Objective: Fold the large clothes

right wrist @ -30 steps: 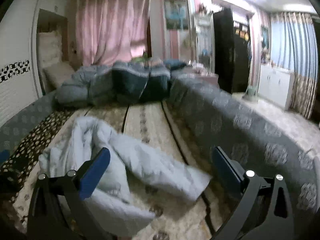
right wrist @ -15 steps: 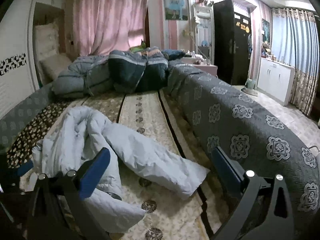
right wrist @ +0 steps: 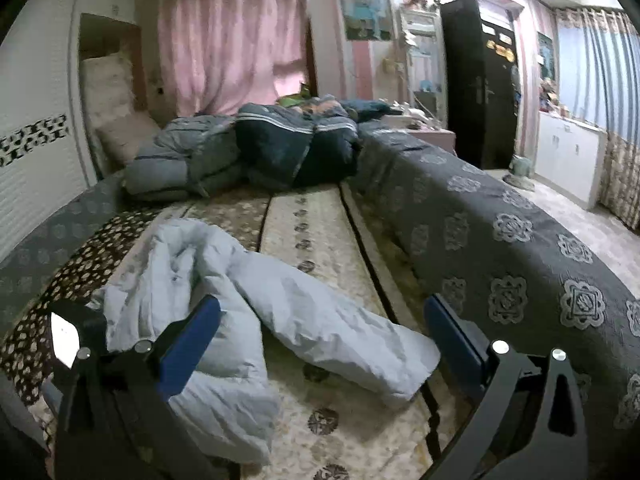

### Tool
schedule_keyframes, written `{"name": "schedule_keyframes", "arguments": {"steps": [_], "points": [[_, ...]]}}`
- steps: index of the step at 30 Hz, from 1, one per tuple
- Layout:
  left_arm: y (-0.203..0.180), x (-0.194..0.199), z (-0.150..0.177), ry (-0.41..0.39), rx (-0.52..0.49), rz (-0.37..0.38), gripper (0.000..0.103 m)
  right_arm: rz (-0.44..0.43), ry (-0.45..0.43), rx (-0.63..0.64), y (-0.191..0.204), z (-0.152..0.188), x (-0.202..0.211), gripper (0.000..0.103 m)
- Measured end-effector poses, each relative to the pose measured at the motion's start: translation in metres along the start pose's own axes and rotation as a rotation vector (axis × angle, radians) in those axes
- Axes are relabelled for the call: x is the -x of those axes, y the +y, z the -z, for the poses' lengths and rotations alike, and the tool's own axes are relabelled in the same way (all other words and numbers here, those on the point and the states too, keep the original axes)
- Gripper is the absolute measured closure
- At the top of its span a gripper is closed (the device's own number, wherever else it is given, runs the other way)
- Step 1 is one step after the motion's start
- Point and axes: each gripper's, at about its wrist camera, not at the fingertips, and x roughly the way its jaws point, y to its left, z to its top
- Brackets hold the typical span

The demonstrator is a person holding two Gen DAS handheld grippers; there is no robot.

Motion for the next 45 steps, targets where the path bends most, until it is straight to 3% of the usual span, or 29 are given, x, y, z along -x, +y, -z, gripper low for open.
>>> {"name": "schedule_keyframes", "arguments": {"steps": [5, 13, 24, 32, 33, 34, 38, 41, 44, 45], "points": [[0.047, 0.025, -0.016, -0.033, 0.096, -0.079, 0.084, -0.015, 0.004, 0.02, -0.007, 0.005, 0.006, 0.002], [0.151, 0.067, -0.038, -0.059, 0.23, -0.299, 0.084, 0.001, 0.013, -0.061, -0.044, 0.005, 0.008, 0.002], [0.256, 0.069, -0.02, -0.03, 0.368, -0.498, 0.087, 0.015, 0.023, -0.05, -0.046, 0.005, 0.004, 0.002], [0.294, 0.087, -0.025, -0.124, 0.368, -0.542, 0.089, 0.051, 0.053, -0.06, -0.041, 0.002, -0.012, 0.002], [0.301, 0.094, -0.026, -0.148, 0.374, -0.546, 0.091, 0.057, 0.052, -0.062, -0.041, 0.001, -0.015, 0.002], [0.309, 0.101, -0.027, -0.175, 0.374, -0.559, 0.103, 0.06, 0.057, -0.063, -0.041, 0.0, -0.021, 0.002], [0.335, 0.123, -0.036, -0.251, 0.289, -0.64, 0.103, 0.102, 0.082, -0.04, -0.041, -0.005, -0.054, 0.002], [0.352, 0.116, -0.037, -0.254, 0.258, -0.63, 0.103, 0.108, 0.144, -0.052, -0.038, -0.001, -0.088, 0.002], [0.36, 0.105, -0.027, -0.249, 0.332, -0.555, 0.102, 0.076, 0.232, -0.056, -0.029, 0.011, -0.122, 0.002], [0.353, 0.101, -0.021, -0.252, 0.354, -0.509, 0.087, 0.07, 0.252, -0.059, -0.027, 0.014, -0.13, 0.002]]}}
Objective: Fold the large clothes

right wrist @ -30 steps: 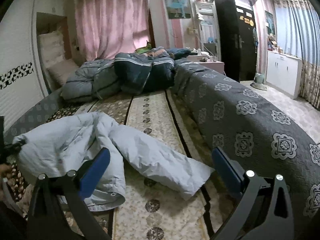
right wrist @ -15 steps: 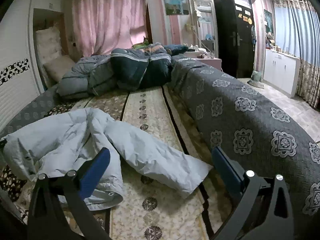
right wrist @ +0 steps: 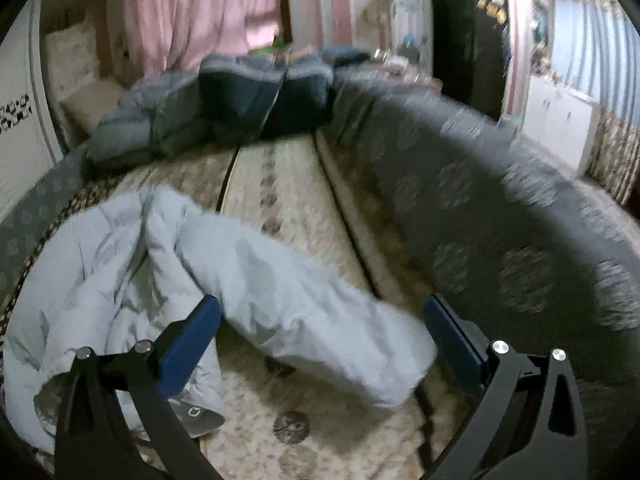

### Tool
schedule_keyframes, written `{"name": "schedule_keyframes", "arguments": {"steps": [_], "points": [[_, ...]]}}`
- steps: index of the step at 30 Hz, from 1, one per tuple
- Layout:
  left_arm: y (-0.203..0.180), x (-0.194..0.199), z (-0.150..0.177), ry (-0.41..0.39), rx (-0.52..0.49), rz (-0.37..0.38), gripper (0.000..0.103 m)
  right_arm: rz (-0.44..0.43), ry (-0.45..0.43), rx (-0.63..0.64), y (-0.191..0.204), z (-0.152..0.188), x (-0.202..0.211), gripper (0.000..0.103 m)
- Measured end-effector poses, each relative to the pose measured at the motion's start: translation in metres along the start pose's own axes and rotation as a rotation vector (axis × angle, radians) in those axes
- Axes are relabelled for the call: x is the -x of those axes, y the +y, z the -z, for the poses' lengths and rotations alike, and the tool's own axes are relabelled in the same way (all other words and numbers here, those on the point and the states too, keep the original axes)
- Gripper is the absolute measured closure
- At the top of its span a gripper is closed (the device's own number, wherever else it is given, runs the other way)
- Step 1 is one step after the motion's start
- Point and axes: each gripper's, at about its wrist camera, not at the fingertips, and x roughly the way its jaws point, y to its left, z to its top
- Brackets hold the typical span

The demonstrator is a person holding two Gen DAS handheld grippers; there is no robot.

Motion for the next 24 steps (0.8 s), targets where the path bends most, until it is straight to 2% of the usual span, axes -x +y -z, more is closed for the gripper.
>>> {"name": "schedule_keyframes", "arguments": {"steps": [1, 3, 6, 7, 10, 13, 16, 18, 19, 20, 23, 24], "points": [[-0.013, 0.002, 0.01, 0.003, -0.004, 0.045, 0.059, -0.008, 0.037, -0.002, 0.005, 0.003, -0.014, 0.002], [-0.037, 0.005, 0.022, 0.0, -0.034, 0.11, 0.031, -0.031, 0.09, -0.005, 0.011, 0.008, -0.034, 0.002], [-0.09, 0.016, 0.034, 0.004, -0.168, 0.269, 0.016, -0.018, 0.148, 0.003, 0.02, 0.016, -0.065, 0.002], [-0.101, 0.019, 0.037, -0.011, -0.201, 0.284, 0.012, 0.009, 0.151, 0.024, 0.024, 0.017, -0.074, 0.002], [-0.125, 0.011, 0.053, -0.026, -0.257, 0.312, 0.008, 0.098, 0.159, 0.109, 0.032, 0.02, -0.101, 0.002], [-0.131, -0.019, 0.075, 0.08, -0.278, 0.33, 0.009, 0.103, 0.227, 0.148, 0.033, 0.029, -0.135, 0.002], [-0.13, -0.045, 0.085, 0.15, -0.288, 0.312, 0.009, 0.092, 0.311, 0.171, 0.036, 0.042, -0.164, 0.002], [-0.127, -0.065, 0.09, 0.197, -0.268, 0.297, 0.009, 0.082, 0.356, 0.166, 0.035, 0.047, -0.177, 0.002], [-0.124, -0.075, 0.093, 0.22, -0.251, 0.29, 0.009, 0.082, 0.378, 0.176, 0.035, 0.051, -0.185, 0.005], [-0.122, -0.083, 0.096, 0.241, -0.24, 0.281, 0.009, 0.082, 0.398, 0.191, 0.035, 0.054, -0.192, 0.01], [-0.12, -0.109, 0.108, 0.288, -0.236, 0.223, 0.009, 0.069, 0.424, 0.173, 0.026, 0.05, -0.207, 0.055], [-0.116, -0.115, 0.114, 0.309, -0.237, 0.208, 0.009, 0.077, 0.416, 0.143, 0.023, 0.044, -0.207, 0.085]]}}
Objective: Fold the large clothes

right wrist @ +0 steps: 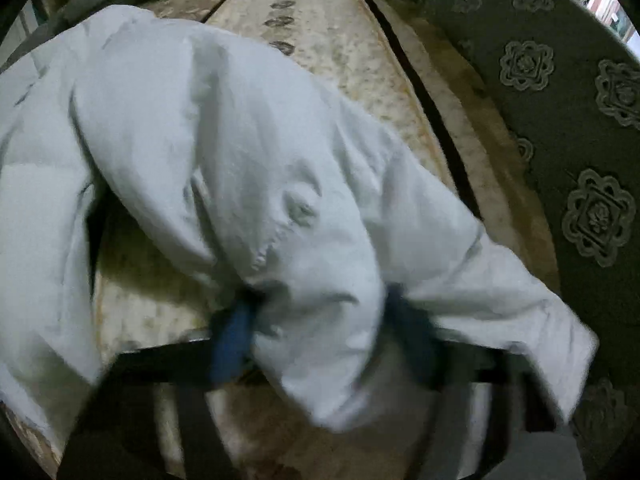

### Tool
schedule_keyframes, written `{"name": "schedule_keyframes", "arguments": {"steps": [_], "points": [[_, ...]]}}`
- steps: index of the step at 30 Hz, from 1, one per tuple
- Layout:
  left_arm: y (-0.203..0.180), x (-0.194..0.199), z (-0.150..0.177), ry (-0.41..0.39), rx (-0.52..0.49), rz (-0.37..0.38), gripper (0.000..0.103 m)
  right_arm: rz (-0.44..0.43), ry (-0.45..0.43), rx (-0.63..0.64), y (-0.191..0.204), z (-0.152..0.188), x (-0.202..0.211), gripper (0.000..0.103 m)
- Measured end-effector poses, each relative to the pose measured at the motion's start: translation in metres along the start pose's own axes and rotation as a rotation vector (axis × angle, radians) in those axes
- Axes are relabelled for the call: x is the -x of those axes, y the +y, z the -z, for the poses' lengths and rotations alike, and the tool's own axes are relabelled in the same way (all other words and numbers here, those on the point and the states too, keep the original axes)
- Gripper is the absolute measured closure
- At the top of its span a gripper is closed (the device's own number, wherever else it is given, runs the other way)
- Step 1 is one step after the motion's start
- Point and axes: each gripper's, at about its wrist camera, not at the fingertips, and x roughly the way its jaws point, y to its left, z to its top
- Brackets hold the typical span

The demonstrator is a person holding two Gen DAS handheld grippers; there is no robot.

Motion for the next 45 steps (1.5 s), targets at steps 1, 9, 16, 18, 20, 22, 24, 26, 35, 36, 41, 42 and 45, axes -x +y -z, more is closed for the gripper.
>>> {"name": "schedule_keyframes", "arguments": {"steps": [1, 9, 16, 18, 20, 22, 24, 26, 35, 36, 41, 42, 45], "points": [[0.003, -0.004, 0.002, 0.015, 0.004, -0.01, 0.009, 0.001, -0.031, -0.063, -0.009, -0.008, 0.008, 0.095], [0.01, -0.021, 0.003, 0.077, 0.048, -0.035, 0.008, 0.188, -0.4, -0.445, -0.111, -0.011, 0.112, 0.099], [0.004, -0.017, -0.003, 0.06, 0.022, -0.034, 0.008, 0.315, -0.445, -0.495, -0.152, 0.013, 0.141, 0.066], [-0.001, -0.006, -0.008, 0.014, 0.002, -0.015, 0.008, 0.3, -0.426, -0.379, -0.132, 0.013, 0.142, 0.048], [-0.006, 0.005, -0.011, -0.017, -0.005, 0.025, 0.008, 0.185, -0.452, -0.284, -0.11, 0.018, 0.159, 0.022], [-0.015, 0.021, -0.014, -0.058, -0.012, 0.094, 0.008, 0.056, -0.459, -0.219, -0.087, 0.022, 0.173, 0.016], [-0.029, 0.035, -0.012, -0.079, -0.05, 0.144, 0.008, -0.061, -0.419, -0.174, -0.061, 0.023, 0.173, 0.013], [-0.041, 0.033, -0.01, -0.068, -0.096, 0.129, 0.007, -0.164, -0.358, -0.157, -0.04, 0.026, 0.165, 0.013], [-0.013, -0.024, -0.004, 0.09, -0.067, 0.041, 0.011, -0.221, -0.338, -0.15, -0.026, 0.03, 0.164, 0.013], [-0.014, -0.037, 0.0, 0.113, -0.092, 0.05, 0.011, -0.214, -0.333, -0.164, -0.03, 0.033, 0.164, 0.013], [-0.007, -0.066, 0.015, 0.16, -0.086, 0.065, 0.016, -0.198, -0.269, -0.248, -0.049, 0.031, 0.136, 0.013], [-0.004, -0.072, 0.013, 0.174, -0.075, 0.087, 0.045, -0.187, -0.261, -0.242, -0.048, 0.031, 0.131, 0.013], [0.018, -0.08, 0.002, 0.181, 0.03, 0.126, 0.1, -0.168, -0.197, -0.198, -0.037, 0.03, 0.11, 0.013]]}}
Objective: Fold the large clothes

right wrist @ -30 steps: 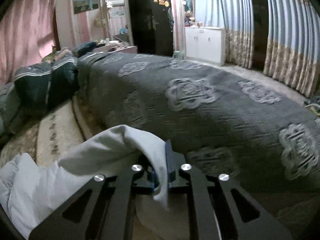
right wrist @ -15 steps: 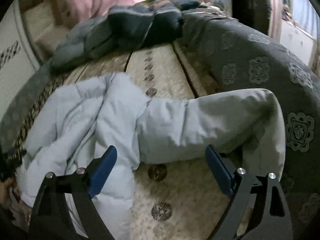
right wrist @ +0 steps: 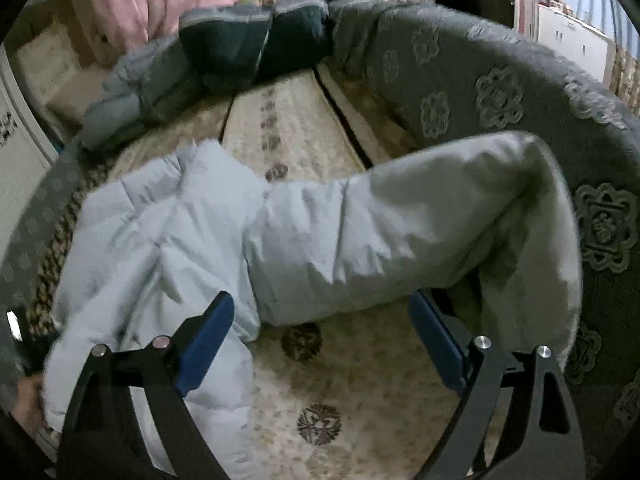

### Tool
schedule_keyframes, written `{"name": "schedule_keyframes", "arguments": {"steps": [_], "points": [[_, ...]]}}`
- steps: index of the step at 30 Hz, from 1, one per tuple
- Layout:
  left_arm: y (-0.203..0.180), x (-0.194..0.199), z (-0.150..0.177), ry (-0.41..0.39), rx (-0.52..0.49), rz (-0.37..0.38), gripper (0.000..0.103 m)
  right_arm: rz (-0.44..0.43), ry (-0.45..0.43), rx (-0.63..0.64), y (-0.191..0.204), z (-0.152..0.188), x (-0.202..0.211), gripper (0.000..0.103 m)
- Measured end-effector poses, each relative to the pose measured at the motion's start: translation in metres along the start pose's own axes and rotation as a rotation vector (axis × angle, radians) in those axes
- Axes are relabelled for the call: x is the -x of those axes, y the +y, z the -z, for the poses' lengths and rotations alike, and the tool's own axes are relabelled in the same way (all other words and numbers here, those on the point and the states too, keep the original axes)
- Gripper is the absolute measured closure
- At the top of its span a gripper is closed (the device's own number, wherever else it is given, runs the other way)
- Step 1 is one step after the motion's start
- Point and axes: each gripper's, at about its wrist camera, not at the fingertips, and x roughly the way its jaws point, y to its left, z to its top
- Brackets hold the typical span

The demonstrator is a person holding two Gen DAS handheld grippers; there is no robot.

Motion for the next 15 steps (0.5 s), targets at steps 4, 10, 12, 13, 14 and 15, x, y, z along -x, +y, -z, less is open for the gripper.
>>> {"name": "schedule_keyframes", "arguments": {"steps": [4, 10, 12, 13, 14, 15], "points": [[0.078, 0.037, -0.018, -0.141, 0.233, -0.05, 0.099, 0.014, 0.051, 0.104, 0.022, 0.009, -0.021, 0.013], [0.174, 0.075, -0.01, -0.268, 0.303, -0.385, 0.087, 0.017, 0.025, 0.094, 0.03, 0.005, -0.019, 0.013], [0.201, 0.076, 0.007, -0.247, 0.373, -0.35, 0.058, 0.027, 0.026, 0.112, 0.031, 0.006, -0.02, 0.013], [0.202, 0.078, 0.01, -0.244, 0.368, -0.335, 0.049, 0.036, 0.027, 0.117, 0.03, 0.007, -0.021, 0.013], [0.195, 0.079, 0.011, -0.243, 0.352, -0.327, 0.047, 0.043, 0.029, 0.113, 0.029, 0.007, -0.023, 0.013], [0.185, 0.082, 0.01, -0.243, 0.327, -0.326, 0.044, 0.043, 0.036, 0.1, 0.028, 0.007, -0.025, 0.013]]}}
